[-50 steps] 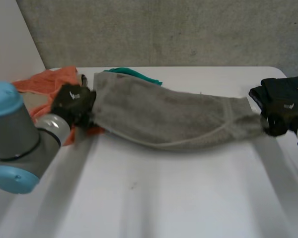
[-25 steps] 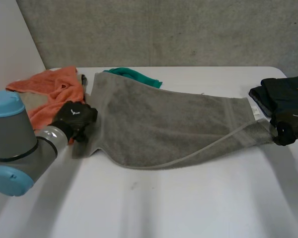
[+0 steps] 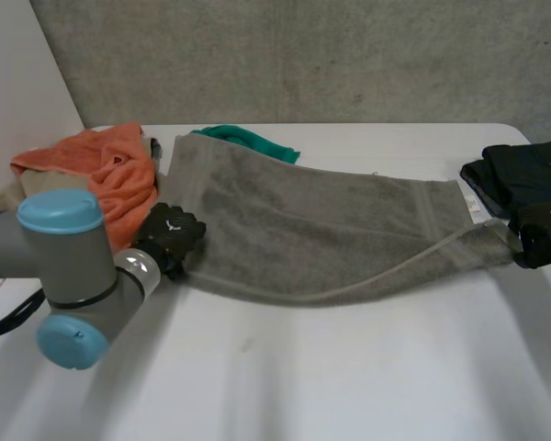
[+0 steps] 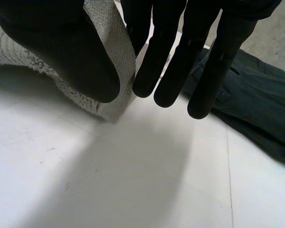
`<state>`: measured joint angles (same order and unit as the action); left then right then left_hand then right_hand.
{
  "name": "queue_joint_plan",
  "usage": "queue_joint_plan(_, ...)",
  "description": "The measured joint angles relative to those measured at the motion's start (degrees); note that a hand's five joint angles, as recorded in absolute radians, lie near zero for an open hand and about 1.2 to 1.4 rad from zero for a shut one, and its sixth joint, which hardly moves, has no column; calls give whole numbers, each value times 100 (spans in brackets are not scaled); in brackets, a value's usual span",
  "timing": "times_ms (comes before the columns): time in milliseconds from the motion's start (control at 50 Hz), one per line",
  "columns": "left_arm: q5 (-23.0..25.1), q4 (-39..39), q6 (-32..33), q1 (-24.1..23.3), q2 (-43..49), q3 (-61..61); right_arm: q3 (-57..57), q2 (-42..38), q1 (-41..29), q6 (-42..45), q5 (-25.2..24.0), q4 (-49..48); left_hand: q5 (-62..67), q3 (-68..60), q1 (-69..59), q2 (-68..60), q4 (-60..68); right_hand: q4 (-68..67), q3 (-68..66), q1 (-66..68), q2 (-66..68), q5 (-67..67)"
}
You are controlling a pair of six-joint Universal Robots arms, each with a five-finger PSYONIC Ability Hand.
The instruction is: Fold the laundry.
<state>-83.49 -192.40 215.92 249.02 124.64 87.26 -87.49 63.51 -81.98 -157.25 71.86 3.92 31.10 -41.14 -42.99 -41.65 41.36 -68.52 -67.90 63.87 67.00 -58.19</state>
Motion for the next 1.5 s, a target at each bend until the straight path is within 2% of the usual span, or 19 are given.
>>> queue_joint_plan(60, -212, -80, 258, -35, 135, -131, 26, 25, 28, 2, 3, 44, 1784, -1794, -1786, -1761, 1800, 0, 0, 0, 0, 0)
queue_joint_plan(100, -240, -97, 353, -55, 140, -141, 41, 39, 48, 5, 3, 81, 1784, -1794, -1786, -1761, 1800, 0, 0, 0, 0, 0)
queue_joint_plan(120, -235, -98, 399, -67, 123, -128, 50, 48, 58, 6, 2, 107, 2559, -2569, -2322, -2570, 2597, 0, 0, 0, 0, 0)
queue_joint_plan(300, -68, 271, 571, -142, -529, 467, 134, 187, 138, 413, -51, 585, 2610, -2670, -2322, -2673, 2696, 0, 0, 0, 0, 0)
queue_joint_plan(380, -257, 915, 712, -122, -950, 833, 202, 318, 304, 1300, -75, 1193, 2610, -2670, -2322, -2673, 2696, 0, 0, 0, 0, 0)
queue_joint_plan(440, -430, 1852, 878, -99, -1345, 1129, 228, 433, 574, 2539, -75, 2070, 2610, -2670, -2322, -2673, 2696, 0, 0, 0, 0, 0)
queue_joint_plan(520, -410, 2830, 1009, -97, -1770, 1317, 212, 494, 857, 3946, -83, 3092, 2610, -2670, -2322, -2673, 2697, 0, 0, 0, 0, 0)
queue_joint_plan(560, -346, 3062, 1019, -98, -1930, 1324, 201, 496, 918, 4266, -90, 3333, 2545, -2597, -2253, -2595, 2617, 0, 0, 0, 0, 0)
queue_joint_plan(580, -289, 3132, 1003, -97, -2031, 1296, 192, 491, 946, 4436, -105, 3471, 2294, -2315, -2004, -2230, 2315, 0, 0, 0, 0, 0)
queue_joint_plan(600, -212, 3130, 963, -95, -2131, 1243, 190, 481, 947, 4489, -129, 3533, 1340, -1344, -930, -1293, 1318, 0, 0, 0, 0, 0)
queue_joint_plan(660, -85, 2960, 843, -86, -2223, 1124, 197, 452, 897, 4288, -187, 3425, -301, 274, 768, 431, -338, 0, 0, 0, 0, 0)
queue_joint_plan(720, 77, 2487, 530, -58, -2158, 919, 237, 372, 775, 3522, -279, 2899, -1760, 1718, 2075, 1805, -1798, 0, 0, 0, 0, -5)
queue_joint_plan(860, 269, 1747, -155, -60, -1565, 550, 405, 129, 629, 1685, -324, 1671, -2129, 2073, 2218, 2132, -2119, 0, 0, 0, 0, -8)
queue_joint_plan(1000, 291, 1645, -339, -163, -986, 257, 650, -170, 678, 435, -157, 1095, -2100, 2061, 2214, 2119, -2107, 0, 0, 0, 0, -8)
queue_joint_plan(1300, 98, 1825, -295, -230, -132, -522, 779, -476, 755, -30, 313, 801, -1637, 1666, 1862, 1725, -1664, 0, 0, 0, 0, -8)
queue_joint_plan(1500, 77, 1906, -329, -296, 10, -586, 892, -622, 770, -255, 467, 670, -1464, 1501, 1706, 1564, -1489, 0, 0, 0, 0, -8)
